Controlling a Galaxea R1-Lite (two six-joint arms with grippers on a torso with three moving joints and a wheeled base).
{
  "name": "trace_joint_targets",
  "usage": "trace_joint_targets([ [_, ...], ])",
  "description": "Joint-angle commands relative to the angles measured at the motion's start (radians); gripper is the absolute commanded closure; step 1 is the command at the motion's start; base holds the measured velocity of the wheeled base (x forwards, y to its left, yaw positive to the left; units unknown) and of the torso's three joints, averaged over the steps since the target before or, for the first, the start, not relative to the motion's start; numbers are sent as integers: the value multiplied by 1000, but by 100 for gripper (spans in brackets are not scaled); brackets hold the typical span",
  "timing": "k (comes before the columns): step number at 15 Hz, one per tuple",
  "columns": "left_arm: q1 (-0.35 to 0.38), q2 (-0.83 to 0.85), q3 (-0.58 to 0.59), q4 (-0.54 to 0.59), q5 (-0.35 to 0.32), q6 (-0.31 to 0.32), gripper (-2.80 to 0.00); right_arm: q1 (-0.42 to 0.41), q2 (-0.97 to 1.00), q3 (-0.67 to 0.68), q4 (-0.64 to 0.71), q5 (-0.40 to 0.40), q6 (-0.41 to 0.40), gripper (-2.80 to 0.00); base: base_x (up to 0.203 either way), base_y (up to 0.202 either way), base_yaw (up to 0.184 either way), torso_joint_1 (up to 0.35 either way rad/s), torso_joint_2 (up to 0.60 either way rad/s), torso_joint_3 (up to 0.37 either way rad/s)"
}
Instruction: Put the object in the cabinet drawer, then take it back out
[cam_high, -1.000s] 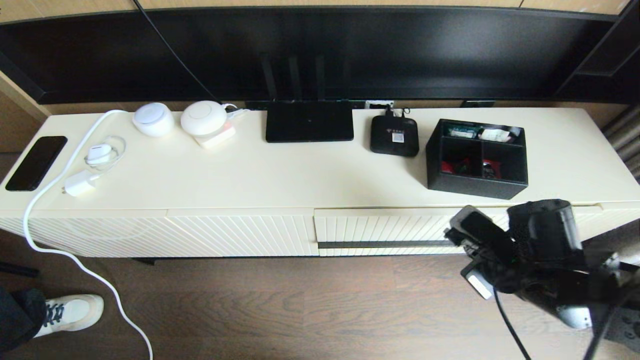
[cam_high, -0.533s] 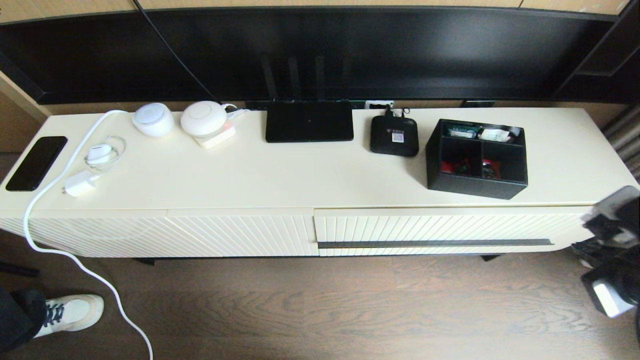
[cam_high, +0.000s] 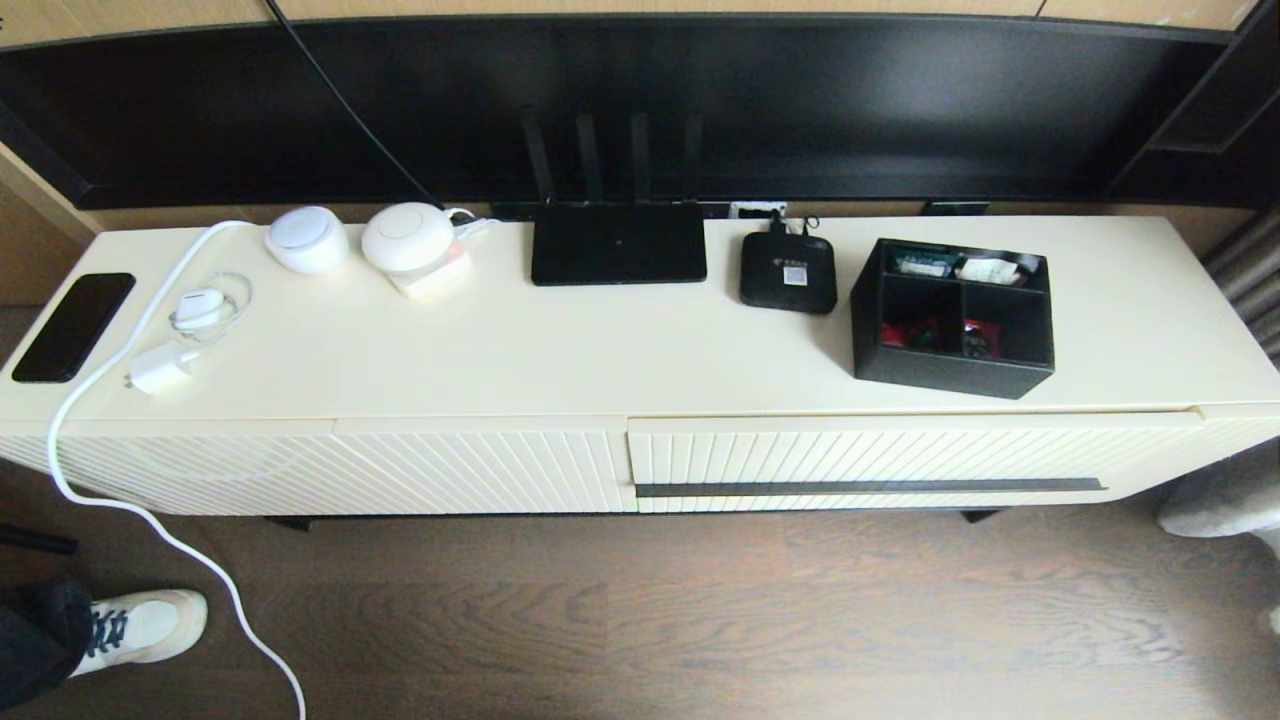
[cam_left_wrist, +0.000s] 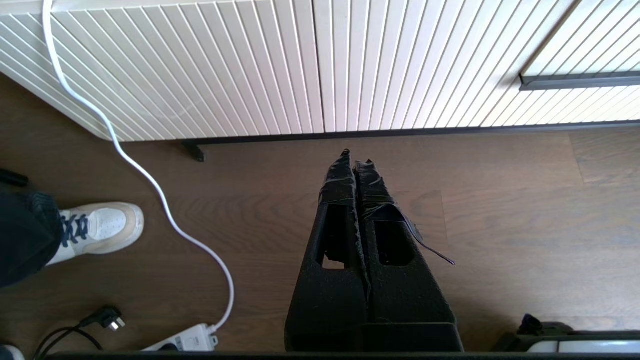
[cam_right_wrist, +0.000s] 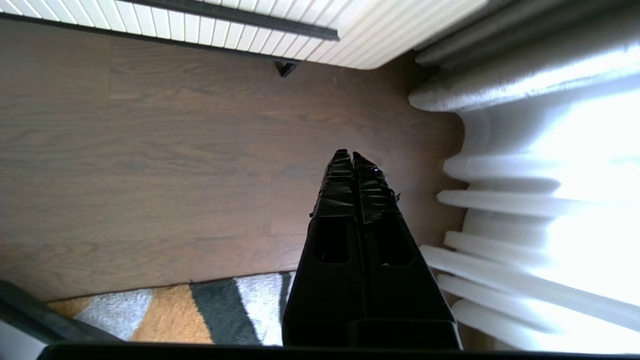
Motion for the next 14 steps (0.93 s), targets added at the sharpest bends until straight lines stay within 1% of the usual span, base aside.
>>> trace_joint_targets([
  [1,0,2,-1,1,0,0,0,-15,-228,69,39,6,10,0,0,0,0,0,0,0],
  [3,0,2,1,1,0,0,0,-33,-325,125,70,11,26,0,0,0,0,0,0,0],
  [6,0,2,0,1,0,0,0,-38,-429,198,81,25,25,0,0,0,0,0,0,0],
  [8,0,2,0,1,0,0,0,-38,-444,213,47,71,34,0,0,0,0,0,0,0],
  [10,0,2,1,1,0,0,0,-38,-444,249,-34,93,32,0,0,0,0,0,0,0],
  [11,0,2,1,1,0,0,0,-38,-444,260,-67,137,30,0,0,0,0,0,0,0],
  [13,0,2,1,1,0,0,0,-38,-443,311,-139,287,34,0,0,0,0,0,0,0],
  [14,0,2,-1,1,0,0,0,-38,-443,357,-212,357,37,0,0,0,0,0,0,0],
])
